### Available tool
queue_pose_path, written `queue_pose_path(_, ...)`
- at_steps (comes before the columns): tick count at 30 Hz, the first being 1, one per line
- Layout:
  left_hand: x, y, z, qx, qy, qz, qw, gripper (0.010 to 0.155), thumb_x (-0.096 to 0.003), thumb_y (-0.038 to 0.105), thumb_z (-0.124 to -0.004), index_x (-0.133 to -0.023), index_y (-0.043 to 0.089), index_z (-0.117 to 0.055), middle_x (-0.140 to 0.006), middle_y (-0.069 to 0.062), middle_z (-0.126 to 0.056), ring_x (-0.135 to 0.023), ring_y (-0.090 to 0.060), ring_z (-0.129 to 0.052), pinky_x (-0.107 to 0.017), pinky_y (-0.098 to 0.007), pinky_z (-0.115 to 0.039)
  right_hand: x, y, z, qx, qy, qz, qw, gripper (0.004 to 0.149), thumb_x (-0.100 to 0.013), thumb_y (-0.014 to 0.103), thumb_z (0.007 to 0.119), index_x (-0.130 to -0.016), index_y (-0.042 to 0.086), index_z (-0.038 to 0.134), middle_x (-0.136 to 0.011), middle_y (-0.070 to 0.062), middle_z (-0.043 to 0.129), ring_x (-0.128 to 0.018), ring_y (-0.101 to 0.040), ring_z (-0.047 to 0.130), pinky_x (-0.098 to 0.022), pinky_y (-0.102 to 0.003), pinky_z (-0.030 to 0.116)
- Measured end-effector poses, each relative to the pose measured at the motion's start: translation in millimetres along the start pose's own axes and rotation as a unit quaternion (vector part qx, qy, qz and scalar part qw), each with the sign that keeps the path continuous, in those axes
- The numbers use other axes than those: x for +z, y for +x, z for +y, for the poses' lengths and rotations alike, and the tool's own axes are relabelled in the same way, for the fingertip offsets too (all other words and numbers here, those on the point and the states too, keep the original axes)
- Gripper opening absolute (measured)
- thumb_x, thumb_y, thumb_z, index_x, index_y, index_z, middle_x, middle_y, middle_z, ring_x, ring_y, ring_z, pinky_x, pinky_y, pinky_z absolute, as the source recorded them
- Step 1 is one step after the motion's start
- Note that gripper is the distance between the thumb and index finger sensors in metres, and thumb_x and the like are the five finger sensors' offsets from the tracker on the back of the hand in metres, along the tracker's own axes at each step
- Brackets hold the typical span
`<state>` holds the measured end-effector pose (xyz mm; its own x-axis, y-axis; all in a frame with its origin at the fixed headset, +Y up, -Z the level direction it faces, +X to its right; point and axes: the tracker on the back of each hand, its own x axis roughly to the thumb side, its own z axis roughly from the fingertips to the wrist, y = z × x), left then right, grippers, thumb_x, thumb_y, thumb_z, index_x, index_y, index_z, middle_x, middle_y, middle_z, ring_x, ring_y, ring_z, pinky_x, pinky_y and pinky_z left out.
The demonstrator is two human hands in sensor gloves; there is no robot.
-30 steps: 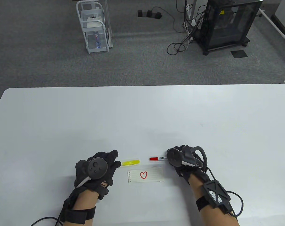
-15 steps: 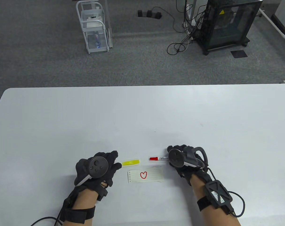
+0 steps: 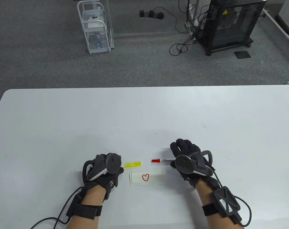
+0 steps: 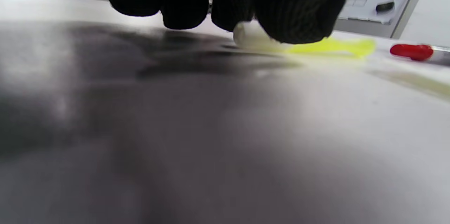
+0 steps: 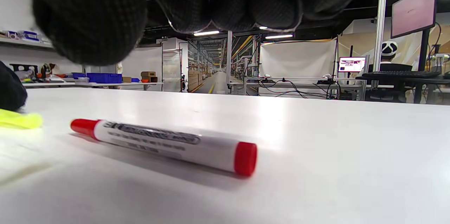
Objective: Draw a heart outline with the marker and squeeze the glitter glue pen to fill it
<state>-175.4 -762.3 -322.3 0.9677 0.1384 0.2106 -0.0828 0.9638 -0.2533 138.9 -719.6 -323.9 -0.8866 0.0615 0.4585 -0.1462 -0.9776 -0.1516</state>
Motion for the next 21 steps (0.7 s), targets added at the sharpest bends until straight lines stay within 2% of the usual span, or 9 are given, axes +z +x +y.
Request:
queue_pose_path(8, -3, 9, -2, -0.049, -0.002, 0.035, 0.998, 0.049, -0.0520, 0.041, -0.075, -0.098, 0.025, -0.066, -0.106, -0.015, -0.063, -0.095, -0.044, -0.063, -0.065, -0.059, -0.056, 6, 4, -8, -0.008, -0.011, -0.004, 1.000, 0.079, -0.037, 0.046, 0.085, -0.102, 0.007, 0.062, -0.105, -0.031, 0.055, -0.090, -0.055, 0.060, -0.061, -0.064, 0.058)
queue_pose_path(13, -5, 10, -3, -0.051, -0.015, 0.023, 0.998, 0.050, -0.0517, 0.039, -0.072, -0.098, 0.023, -0.062, -0.103, -0.010, -0.062, -0.095, -0.041, -0.061, -0.065, -0.054, -0.057, 8, 4, -9, -0.005, -0.008, -0.005, 1.000, 0.079, -0.038, 0.048, 0.085, -0.102, 0.007, 0.062, -0.105, -0.032, 0.055, -0.090, -0.055, 0.061, -0.061, -0.064, 0.058)
queue_pose_path(16, -4, 10, -1, -0.067, -0.012, -0.013, 0.998, 0.050, -0.0521, 0.039, -0.071, -0.098, 0.020, -0.063, -0.101, -0.008, -0.064, -0.094, -0.039, -0.062, -0.064, -0.053, -0.057, 8, 5, -8, -0.009, -0.008, -0.008, 1.000, 0.079, -0.038, 0.048, 0.084, -0.102, 0.007, 0.062, -0.105, -0.032, 0.055, -0.090, -0.055, 0.060, -0.061, -0.064, 0.058)
queue_pose_path(18, -1, 9, 0, -0.061, -0.001, -0.023, 0.998, 0.050, -0.0518, 0.040, -0.071, -0.097, 0.020, -0.064, -0.100, -0.007, -0.066, -0.095, -0.038, -0.062, -0.065, -0.053, -0.057, 9, 7, -10, -0.010, -0.014, -0.012, 1.000, 0.079, -0.038, 0.047, 0.084, -0.102, 0.007, 0.062, -0.105, -0.032, 0.055, -0.090, -0.055, 0.060, -0.060, -0.064, 0.058)
queue_pose_path(20, 4, 11, 4, -0.059, 0.034, -0.042, 0.997, 0.050, -0.0507, 0.040, -0.072, -0.096, 0.020, -0.065, -0.099, -0.006, -0.068, -0.094, -0.039, -0.064, -0.064, -0.053, -0.058, 10, 11, -12, -0.013, -0.020, -0.021, 0.999, 0.079, -0.038, 0.047, 0.084, -0.102, 0.007, 0.061, -0.105, -0.031, 0.055, -0.090, -0.055, 0.061, -0.061, -0.064, 0.058)
queue_pose_path(21, 8, 14, 8, -0.051, 0.068, -0.059, 0.995, 0.050, -0.0491, 0.040, -0.073, -0.094, 0.019, -0.068, -0.098, -0.007, -0.070, -0.092, -0.040, -0.065, -0.062, -0.054, -0.059, 11, 14, -14, -0.016, -0.025, -0.026, 0.999, 0.079, -0.038, 0.048, 0.084, -0.102, 0.007, 0.061, -0.105, -0.031, 0.055, -0.089, -0.055, 0.061, -0.060, -0.064, 0.059)
